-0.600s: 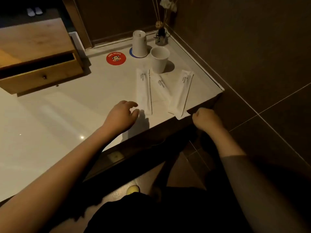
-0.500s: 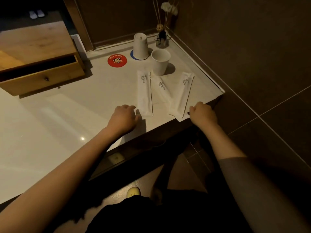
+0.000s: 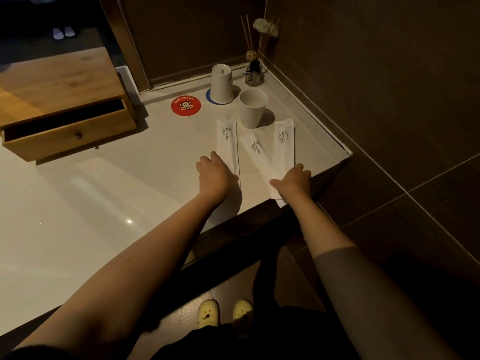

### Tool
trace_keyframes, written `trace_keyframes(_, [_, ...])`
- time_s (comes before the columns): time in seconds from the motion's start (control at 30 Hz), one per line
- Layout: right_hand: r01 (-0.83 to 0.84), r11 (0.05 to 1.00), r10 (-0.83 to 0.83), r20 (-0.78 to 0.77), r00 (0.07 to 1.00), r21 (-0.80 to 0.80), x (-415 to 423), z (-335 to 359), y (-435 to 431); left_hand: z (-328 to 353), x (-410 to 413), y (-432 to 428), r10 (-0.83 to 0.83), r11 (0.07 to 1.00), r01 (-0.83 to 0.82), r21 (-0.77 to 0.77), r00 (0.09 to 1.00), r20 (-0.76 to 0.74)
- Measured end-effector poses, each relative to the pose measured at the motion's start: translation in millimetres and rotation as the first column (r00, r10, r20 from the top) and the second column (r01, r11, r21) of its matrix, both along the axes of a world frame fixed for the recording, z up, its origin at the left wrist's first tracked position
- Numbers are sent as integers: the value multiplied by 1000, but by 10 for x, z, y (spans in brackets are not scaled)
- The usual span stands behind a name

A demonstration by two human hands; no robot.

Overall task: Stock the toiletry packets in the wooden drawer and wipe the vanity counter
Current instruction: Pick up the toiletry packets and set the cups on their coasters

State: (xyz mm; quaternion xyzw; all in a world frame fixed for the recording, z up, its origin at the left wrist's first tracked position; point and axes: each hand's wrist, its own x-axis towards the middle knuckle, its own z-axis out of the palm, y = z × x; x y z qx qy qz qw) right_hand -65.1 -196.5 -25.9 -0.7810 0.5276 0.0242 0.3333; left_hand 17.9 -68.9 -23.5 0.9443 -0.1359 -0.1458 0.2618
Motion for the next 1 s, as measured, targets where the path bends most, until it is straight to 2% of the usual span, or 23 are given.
trace_keyframes(0.1, [-8, 1000, 8, 11, 1000, 20, -50, 1, 35, -5, 76, -46, 59, 995, -67, -76, 992, -109])
trace_keyframes(0.2, [-49, 999, 49, 29, 998, 19, -97, 7, 45, -29, 131, -52, 49, 990, -71, -119, 982, -181])
trace_keyframes(0.27, [-45, 996, 37, 97, 995, 79, -140, 17, 41, 10, 151, -11, 45, 981, -92, -172, 965, -258])
trace_keyframes(0.3, [-35, 992, 16, 147, 989, 125, -163, 24, 37, 31, 162, 28, 51, 960, -131, -247, 951, -306])
trace_keyframes(0.4, [-11, 966, -73, 310, 948, 260, -248, 131, 69, 100, 148, 175, 61, 848, -321, -422, 850, -524])
trace_keyframes(0.5, [1, 932, -173, 441, 881, 364, -336, 287, 203, 115, 136, 299, -49, 709, -459, -536, 725, -687])
trace_keyframes(0.57, [-21, 908, -217, 511, 832, 419, -360, 405, 353, 144, 118, 362, -122, 633, -509, -583, 678, -724])
trace_keyframes(0.63, [-83, 880, -215, 547, 809, 468, -329, 479, 515, 146, 105, 413, -178, 607, -502, -616, 670, -721])
trace_keyframes(0.7, [-139, 891, -146, 564, 813, 431, -241, 507, 667, 161, 79, 445, -216, 593, -480, -646, 679, -702])
trace_keyframes(0.77, [-185, 936, -12, 554, 833, 298, -130, 483, 759, 169, 63, 456, -248, 546, -497, -675, 674, -696])
trace_keyframes(0.87, [-286, 954, 231, 399, 887, 84, -12, 432, 829, 227, 60, 480, -283, 455, -590, -667, 614, -736])
trace_keyframes(0.93, [-377, 923, 335, 332, 882, 70, 32, 422, 891, 246, 82, 496, -297, 473, -551, -688, 635, -713])
trace_keyframes(1.0, [-440, 895, 397, 313, 863, 78, 87, 435, 964, 287, 97, 513, -270, 516, -480, -709, 695, -667])
